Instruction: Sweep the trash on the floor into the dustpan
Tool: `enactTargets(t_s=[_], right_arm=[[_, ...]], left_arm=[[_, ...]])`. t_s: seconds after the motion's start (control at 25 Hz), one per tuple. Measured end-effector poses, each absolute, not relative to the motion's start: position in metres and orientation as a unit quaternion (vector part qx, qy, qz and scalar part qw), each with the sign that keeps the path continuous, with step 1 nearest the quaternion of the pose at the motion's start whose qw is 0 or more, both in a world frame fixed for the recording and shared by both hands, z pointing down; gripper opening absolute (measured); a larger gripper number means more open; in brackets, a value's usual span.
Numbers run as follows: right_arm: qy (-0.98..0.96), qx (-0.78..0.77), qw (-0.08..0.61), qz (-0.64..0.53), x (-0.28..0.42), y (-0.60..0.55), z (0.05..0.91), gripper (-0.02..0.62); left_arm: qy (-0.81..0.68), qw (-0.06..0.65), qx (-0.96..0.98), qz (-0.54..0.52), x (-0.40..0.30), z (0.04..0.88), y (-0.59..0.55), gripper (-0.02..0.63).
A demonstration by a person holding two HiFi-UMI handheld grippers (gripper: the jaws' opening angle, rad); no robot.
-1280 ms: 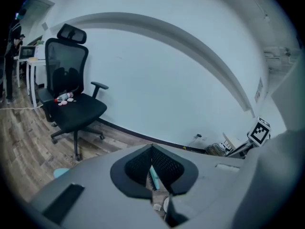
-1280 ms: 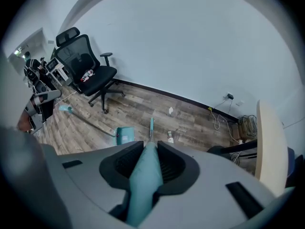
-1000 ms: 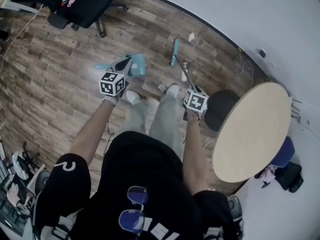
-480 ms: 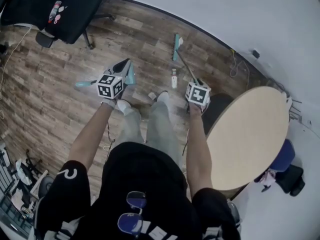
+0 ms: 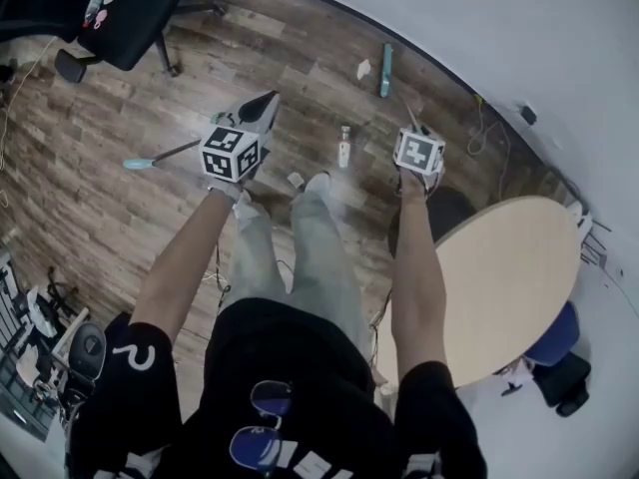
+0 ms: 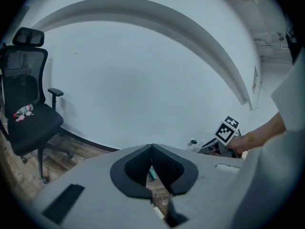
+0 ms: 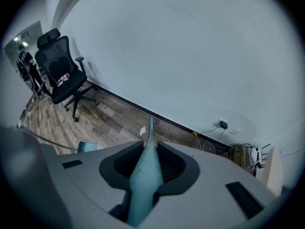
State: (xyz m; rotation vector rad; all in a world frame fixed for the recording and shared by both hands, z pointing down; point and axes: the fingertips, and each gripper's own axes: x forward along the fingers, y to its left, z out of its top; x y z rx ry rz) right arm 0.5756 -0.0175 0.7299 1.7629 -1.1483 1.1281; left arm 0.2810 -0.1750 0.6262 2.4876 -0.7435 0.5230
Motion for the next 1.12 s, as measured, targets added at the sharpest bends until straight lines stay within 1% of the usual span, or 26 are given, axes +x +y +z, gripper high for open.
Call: enactTargets(t_s=[0.2, 0.48, 0.56, 0.72, 0.8, 0.92, 1.12], right_arm=[[-0.457, 0.672, 0.406, 0.417, 0.585, -0.04, 0.761, 0.084], [-0.507, 0.625, 0.465, 0.37, 0.533, -0.057, 0.763, 0.084], [-0.51, 0.62, 0.466, 0.372, 0.512, -0.051, 0.763, 0.084], [-0.527, 0.61, 0.444, 0.391, 0.465, -0.03, 0.768, 0.084], [-0.521, 0.609, 0.448, 0.396, 0.438, -0.015, 0.766, 0.084], [-0.505, 0.61, 0.458, 0.403, 0.395, 0.009, 0.762, 0.084], [-0.506, 0.604, 0.45, 0.421, 0.304, 0.035, 0.765, 0.084]], left_arm=[[-0.276, 0.247, 0.908, 0.197, 0.285, 0.641, -0.167, -0.002], [-0.286, 0.259, 0.9, 0.205, 0.244, 0.658, -0.153, -0.002], [-0.285, 0.258, 0.9, 0.207, 0.227, 0.657, -0.15, -0.002], [-0.282, 0.26, 0.901, 0.203, 0.198, 0.652, -0.14, -0.002], [-0.28, 0.259, 0.902, 0.201, 0.177, 0.649, -0.135, -0.002], [-0.278, 0.254, 0.904, 0.202, 0.138, 0.643, -0.129, -0.002], [-0.291, 0.255, 0.899, 0.204, 0.056, 0.642, -0.122, -0.002]])
